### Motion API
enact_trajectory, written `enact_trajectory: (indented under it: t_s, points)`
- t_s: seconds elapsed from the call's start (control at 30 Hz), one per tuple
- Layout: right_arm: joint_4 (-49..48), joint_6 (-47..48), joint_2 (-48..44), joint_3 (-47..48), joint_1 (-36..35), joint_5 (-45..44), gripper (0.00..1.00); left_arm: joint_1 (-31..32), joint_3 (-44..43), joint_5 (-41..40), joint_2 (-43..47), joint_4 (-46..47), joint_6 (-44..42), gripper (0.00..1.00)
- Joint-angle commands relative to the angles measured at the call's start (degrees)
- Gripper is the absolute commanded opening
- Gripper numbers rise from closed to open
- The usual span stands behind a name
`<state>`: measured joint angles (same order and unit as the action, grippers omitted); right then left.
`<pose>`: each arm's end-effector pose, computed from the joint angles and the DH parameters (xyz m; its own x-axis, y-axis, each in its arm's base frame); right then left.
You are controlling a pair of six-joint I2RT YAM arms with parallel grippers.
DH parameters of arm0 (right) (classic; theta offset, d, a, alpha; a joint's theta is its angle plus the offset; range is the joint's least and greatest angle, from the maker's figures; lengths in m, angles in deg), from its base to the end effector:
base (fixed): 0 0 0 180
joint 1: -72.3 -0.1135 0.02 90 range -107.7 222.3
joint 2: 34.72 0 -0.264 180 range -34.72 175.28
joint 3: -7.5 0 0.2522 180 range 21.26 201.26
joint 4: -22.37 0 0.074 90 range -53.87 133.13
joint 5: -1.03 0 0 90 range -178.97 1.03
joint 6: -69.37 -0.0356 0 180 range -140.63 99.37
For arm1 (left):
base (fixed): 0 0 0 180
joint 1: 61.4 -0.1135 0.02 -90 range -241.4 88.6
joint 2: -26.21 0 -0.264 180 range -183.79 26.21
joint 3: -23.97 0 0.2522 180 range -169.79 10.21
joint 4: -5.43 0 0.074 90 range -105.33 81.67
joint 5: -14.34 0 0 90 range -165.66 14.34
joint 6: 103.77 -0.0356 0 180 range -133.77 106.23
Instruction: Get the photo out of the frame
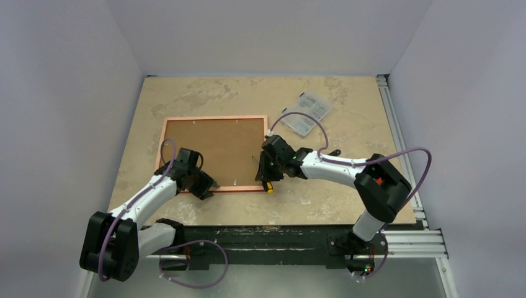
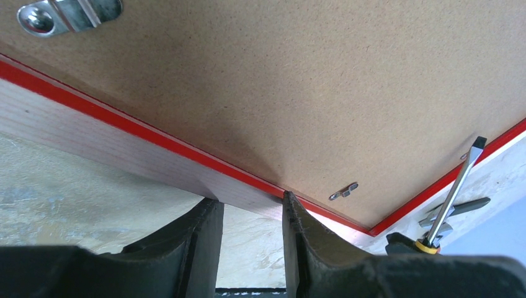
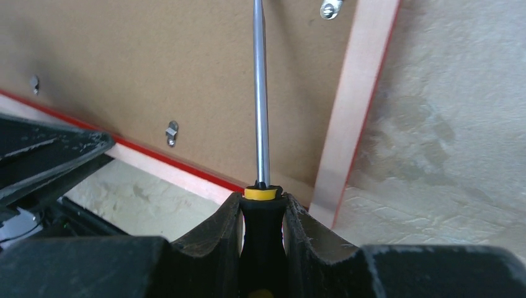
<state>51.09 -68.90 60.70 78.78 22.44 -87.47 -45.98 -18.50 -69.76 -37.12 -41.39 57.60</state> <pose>0.2193 0.2615 0.1858 -0.9200 0.0663 -0.3863 -0.1319 0.8757 0.4645 0.1713 -0.0510 0.1584 -0.5712 -0.8202 -0.0312 -0.7485 0.5361 -0.3903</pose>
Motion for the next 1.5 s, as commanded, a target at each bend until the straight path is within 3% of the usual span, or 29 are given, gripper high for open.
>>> enact_trajectory:
  t_s: [0.0, 0.1, 0.4, 0.67, 1.47]
  points:
    - [-4.0, 3.7, -2.5, -0.4, -0.2, 3.3, 0.0, 0.1, 1.9, -2.6, -0.6, -1.9, -4.1, 0.34]
    - [-0.4, 4.2, -5.6, 0.8, -0.1, -0.9, 0.0, 0.1, 1.9, -2.7, -0.3, -2.1, -4.1, 0.34]
    - [3.9, 1.9, -9.3, 0.7, -0.1, -2.4, 0.0, 0.2, 1.6, -2.9, 0.0, -2.7, -4.0, 0.34]
    - [5.9, -3.0, -6.6, -0.7, 2.2, -1.7, 0.0, 0.1, 1.4, -2.9, 0.2, -3.0, -3.9, 0.34]
    - [9.5, -4.8, -0.8, 2.7, 2.2, -2.6, 0.0, 0.2, 1.5, -2.6, -0.4, -2.5, -3.8, 0.34]
